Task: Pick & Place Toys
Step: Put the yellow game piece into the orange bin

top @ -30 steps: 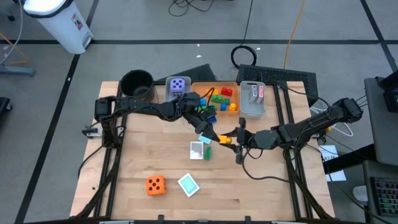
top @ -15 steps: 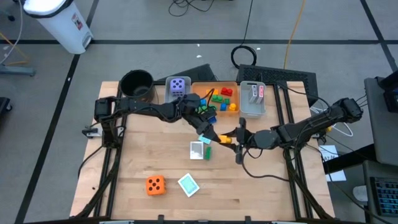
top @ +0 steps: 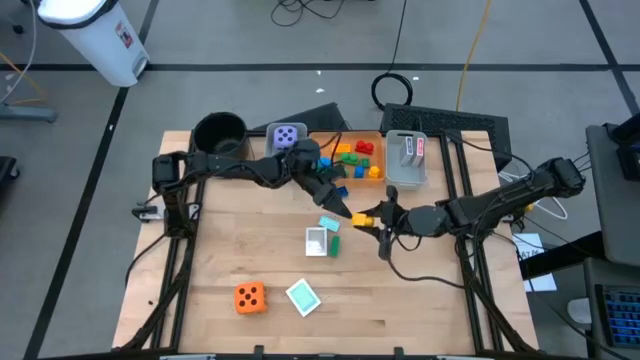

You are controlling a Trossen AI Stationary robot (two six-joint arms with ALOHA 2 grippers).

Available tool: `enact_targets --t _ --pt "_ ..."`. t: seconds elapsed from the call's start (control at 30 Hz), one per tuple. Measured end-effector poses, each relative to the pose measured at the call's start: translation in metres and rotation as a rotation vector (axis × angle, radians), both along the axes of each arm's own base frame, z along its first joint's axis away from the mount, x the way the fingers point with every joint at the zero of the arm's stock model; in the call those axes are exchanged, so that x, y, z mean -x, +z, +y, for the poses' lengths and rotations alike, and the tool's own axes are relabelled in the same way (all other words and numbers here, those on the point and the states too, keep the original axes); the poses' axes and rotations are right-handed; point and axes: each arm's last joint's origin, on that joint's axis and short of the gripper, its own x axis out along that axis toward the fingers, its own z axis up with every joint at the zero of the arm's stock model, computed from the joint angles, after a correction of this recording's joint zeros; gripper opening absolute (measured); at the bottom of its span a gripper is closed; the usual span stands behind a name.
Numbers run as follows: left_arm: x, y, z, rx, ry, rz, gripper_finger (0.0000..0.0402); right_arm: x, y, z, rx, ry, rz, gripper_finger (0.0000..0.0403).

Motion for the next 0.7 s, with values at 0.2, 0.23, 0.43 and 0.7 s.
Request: enact_targets --t 0.2,0.23,0.43,0.7 --pt "0.005 0.000 0.014 0.016 -0.054 -0.003 0.0202 0.012 0.011 -0.019 -0.053 -0.077 -0.018 0.0127" --pt "0.006 0.000 0.015 0.016 -0.061 -0.005 0.0202 0.014 0.013 -0.023 -0.070 -0.097 -0.028 0.0127" --pt "0.014 0.001 0.038 0.012 -0.076 -0.025 0.0202 0.030 0.028 -0.050 -0.143 -0.183 -0.008 0.0127" --pt "0.030 0.010 0.081 -0.031 -0.038 -0.133 0.0202 0.028 0.075 -0.095 -0.168 -0.264 0.142 0.0128"
